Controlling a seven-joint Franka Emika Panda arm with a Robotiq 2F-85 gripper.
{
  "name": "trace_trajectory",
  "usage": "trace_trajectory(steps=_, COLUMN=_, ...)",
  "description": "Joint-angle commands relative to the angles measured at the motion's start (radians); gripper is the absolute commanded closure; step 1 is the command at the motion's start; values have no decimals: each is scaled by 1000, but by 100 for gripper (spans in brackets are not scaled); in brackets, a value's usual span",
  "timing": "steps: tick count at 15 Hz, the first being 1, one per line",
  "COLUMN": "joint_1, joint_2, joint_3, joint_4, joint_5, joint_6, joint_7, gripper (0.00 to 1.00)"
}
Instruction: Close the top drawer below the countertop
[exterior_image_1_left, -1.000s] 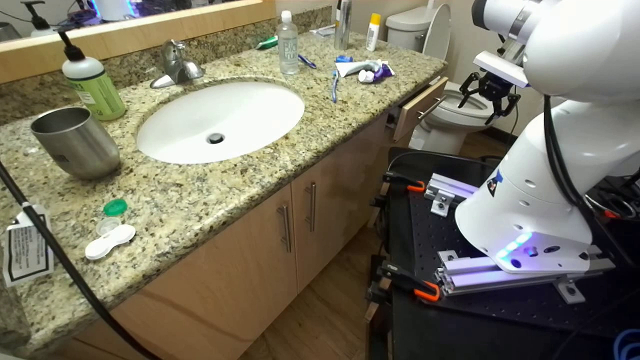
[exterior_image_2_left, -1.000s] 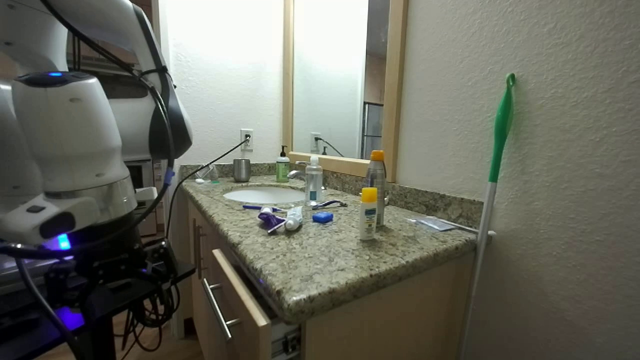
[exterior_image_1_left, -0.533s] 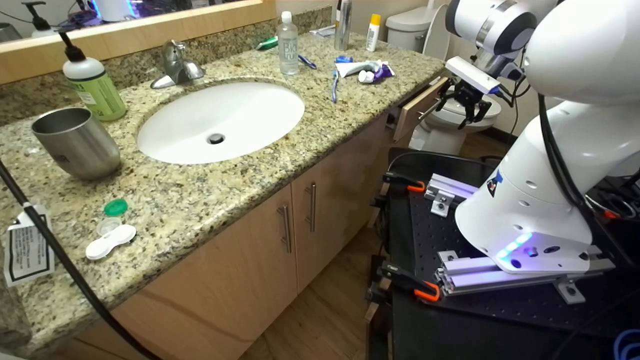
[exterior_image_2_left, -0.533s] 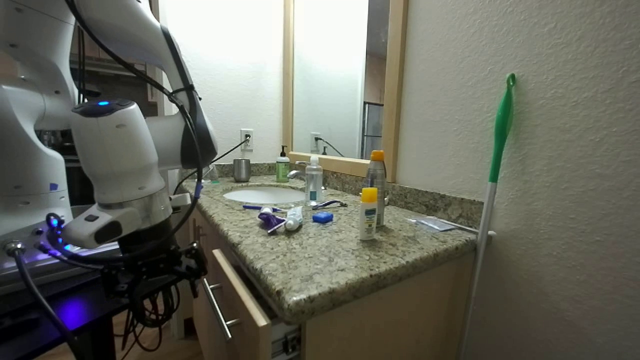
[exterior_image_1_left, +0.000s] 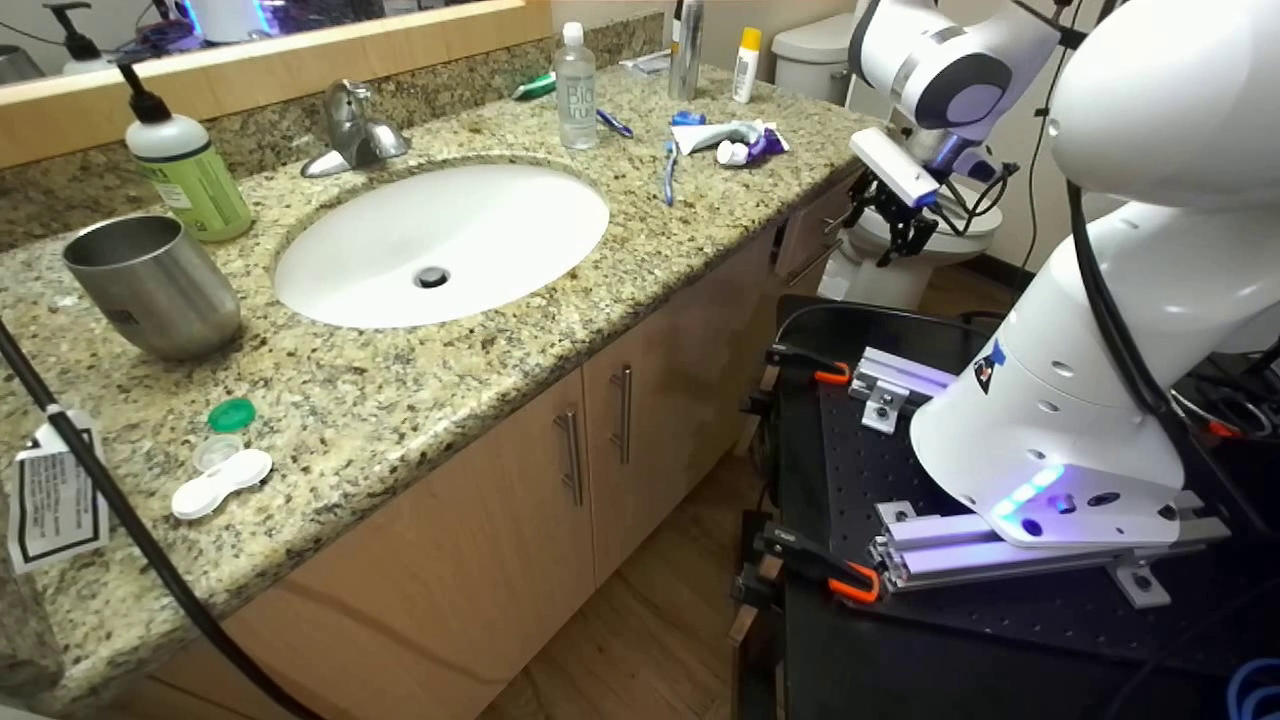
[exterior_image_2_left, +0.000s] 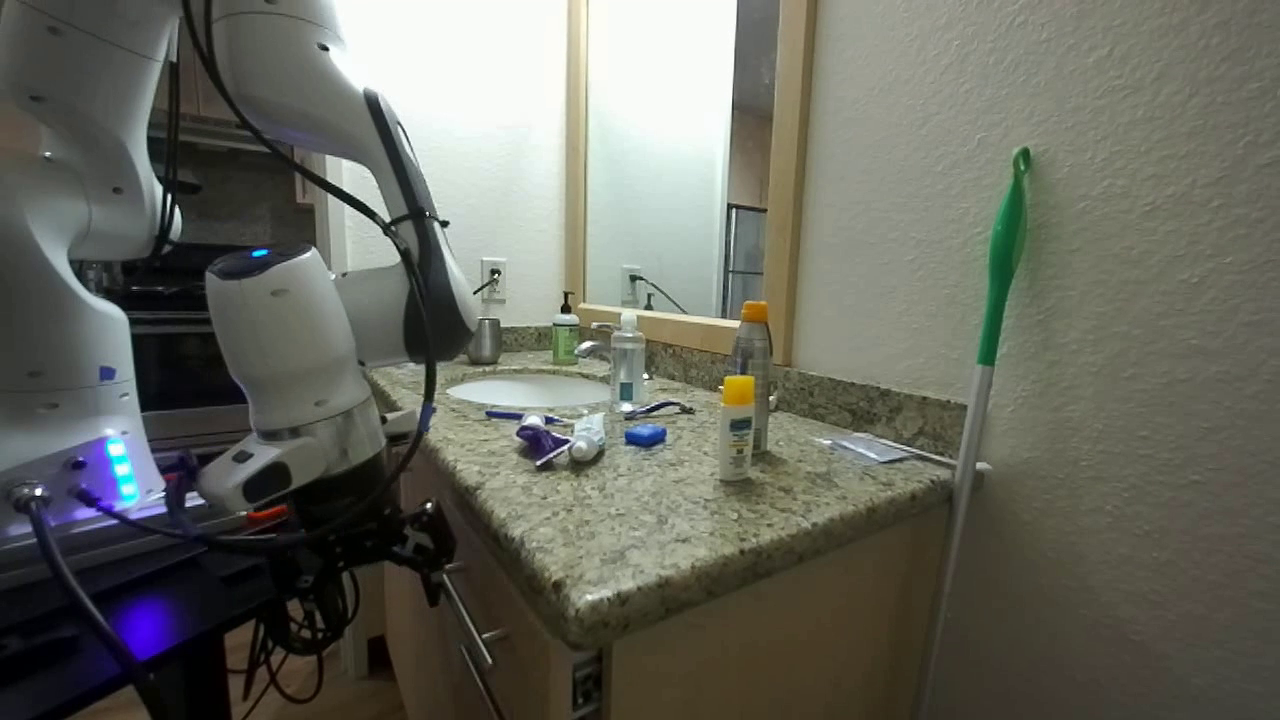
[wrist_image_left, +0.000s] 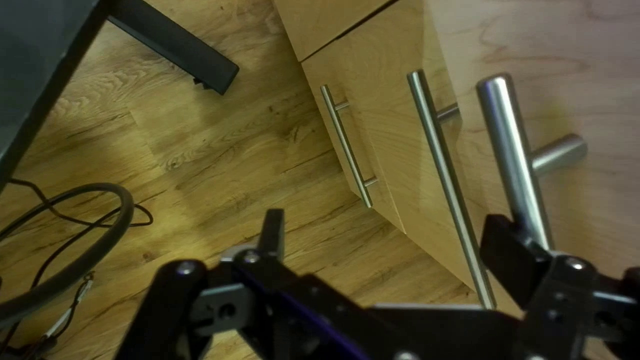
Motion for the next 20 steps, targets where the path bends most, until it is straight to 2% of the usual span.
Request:
trace_trajectory(steps=1, joint_1=-47, joint_2=99, joint_3=90, joint_4=122, joint_5=231, joint_6=42, joint_7=-139, gripper=0)
trace_trajectory(steps=4, joint_1=-53, joint_2=110, joint_3=97, joint_4=165, joint_5=431, joint_6=36, joint_7=-302, gripper=0)
trace_trajectory(steps=5, joint_1=-47, joint_2=107, joint_3=84, joint_4=151, joint_5=452, joint_6=25, joint_7=-331, gripper=0)
trace_trajectory(steps=6, joint_1=-42, joint_2=100, joint_3=68, joint_4=104, joint_5=372, joint_6=5, joint_7=-289, gripper=0)
trace_trajectory(steps=7, joint_1=-27, joint_2=81, joint_3=51, joint_4=39, joint_5=210, joint_6=20, joint_7=-204, gripper=0)
trace_trajectory(steps=8, joint_1=-14, joint_2=63, joint_3=21, joint_4=0, joint_5=131, joint_6=3, joint_7=-194, gripper=0)
trace_trajectory(steps=10, joint_1=55, joint_2=12, joint_3=-104, joint_4=-81, joint_5=-59, joint_6=-64, joint_7=-146, gripper=0)
trace_trajectory(steps=12, joint_1=161, joint_2=-23, joint_3=-276, joint_4=-130, joint_5=-237, joint_6=-142, joint_7=-133, gripper=0)
trace_trajectory(steps=13, joint_1=190, joint_2=-54, joint_3=-352, joint_4=-132, joint_5=-327, joint_6=-192, joint_7=-129, gripper=0)
trace_trajectory(steps=14, joint_1=146, joint_2=-121, joint_3=-368, joint_4=-133, joint_5=-415, joint_6=-227, joint_7=-96, gripper=0)
trace_trajectory(steps=17, joint_1=122, joint_2=-284, joint_3=-443, joint_4=-115, joint_5=-513, joint_6=-364, joint_7=-24, gripper=0)
trace_trajectory(steps=20, joint_1=158, joint_2=-406, joint_3=-483, joint_4=-86, joint_5=-625, joint_6=-462, joint_7=178, gripper=0)
